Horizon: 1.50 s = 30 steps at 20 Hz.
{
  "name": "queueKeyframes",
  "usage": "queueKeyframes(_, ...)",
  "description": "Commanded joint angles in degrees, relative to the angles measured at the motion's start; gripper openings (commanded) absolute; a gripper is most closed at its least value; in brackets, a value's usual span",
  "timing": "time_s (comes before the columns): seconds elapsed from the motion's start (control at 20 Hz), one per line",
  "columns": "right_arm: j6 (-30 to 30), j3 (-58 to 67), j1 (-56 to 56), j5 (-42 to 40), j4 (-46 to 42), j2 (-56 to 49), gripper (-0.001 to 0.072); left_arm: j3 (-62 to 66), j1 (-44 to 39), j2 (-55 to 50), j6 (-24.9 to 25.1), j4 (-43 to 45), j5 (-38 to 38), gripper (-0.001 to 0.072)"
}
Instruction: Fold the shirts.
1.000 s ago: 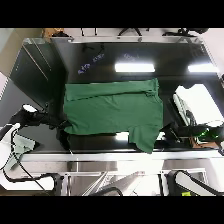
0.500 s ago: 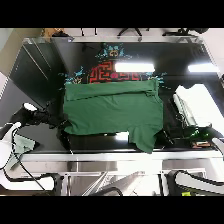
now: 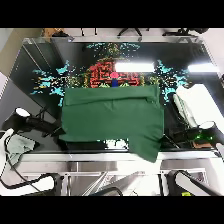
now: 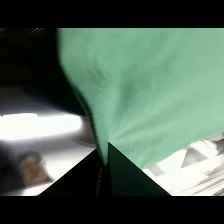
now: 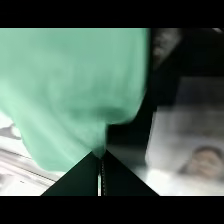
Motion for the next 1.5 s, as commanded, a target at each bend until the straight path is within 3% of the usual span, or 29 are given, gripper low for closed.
queueKeyframes(0.0,8.0,-1.7,0.1,2.3,-7.2,9.3,0.0023,-5.5,4.2,4.8,-2.8,5.1,-2.5,0.0010)
queueKeyframes(0.1,7.0,-0.7,0.0,1.4,-4.0,12.5,0.0023,-6.1,5.0,6.4,-3.6,4.3,-2.8,0.0010)
queueKeyframes(0.25,0.3,4.3,0.1,-4.4,6.3,11.8,0.0023,-0.7,3.1,7.2,-3.2,-1.1,-2.9,0.0010)
queueKeyframes(0.55,-17.3,17.9,0.9,-15.1,28.2,-6.0,0.0023,21.0,-6.3,-2.8,-5.0,-3.0,-1.5,0.0010)
queueKeyframes(0.85,-22.9,32.0,8.9,-22.1,29.0,-28.8,0.0023,39.0,-9.5,-17.7,-6.4,-4.1,2.3,0.0012)
queueKeyframes(1.1,-23.7,38.9,10.1,-25.9,29.0,-35.3,0.0025,50.3,-13.0,-29.0,-6.3,-4.1,1.6,0.0012)
queueKeyframes(1.15,-24.9,39.3,10.0,-25.6,29.0,-35.1,0.0098,52.0,-13.4,-30.5,-6.3,-4.0,0.6,0.0014)
queueKeyframes(1.2,-25.1,39.9,9.9,-24.8,28.8,-34.9,0.0311,53.7,-13.9,-31.8,-6.3,-4.0,-0.8,0.0015)
queueKeyframes(1.25,-25.1,40.4,9.5,-23.7,27.9,-34.3,0.0352,55.2,-14.4,-32.7,-6.3,-4.0,-1.7,0.0024)
queueKeyframes(1.3,-25.1,40.7,8.7,-22.5,26.0,-33.6,0.0411,56.9,-14.9,-33.2,-6.2,-4.0,-2.6,0.0279)
queueKeyframes(1.35,-24.8,40.7,8.0,-21.9,24.1,-32.9,0.0517,58.4,-15.1,-33.4,-6.3,-4.0,-3.1,0.0577)
queueKeyframes(1.4,-23.3,40.7,7.0,-20.7,21.3,-32.2,0.0610,59.7,-15.1,-33.3,-6.3,-4.0,-3.3,0.0694)
queueKeyframes(1.45,-22.2,40.7,6.0,-18.9,19.4,-31.9,0.0620,61.1,-15.1,-33.3,-6.4,-3.7,-4.0,0.0693)
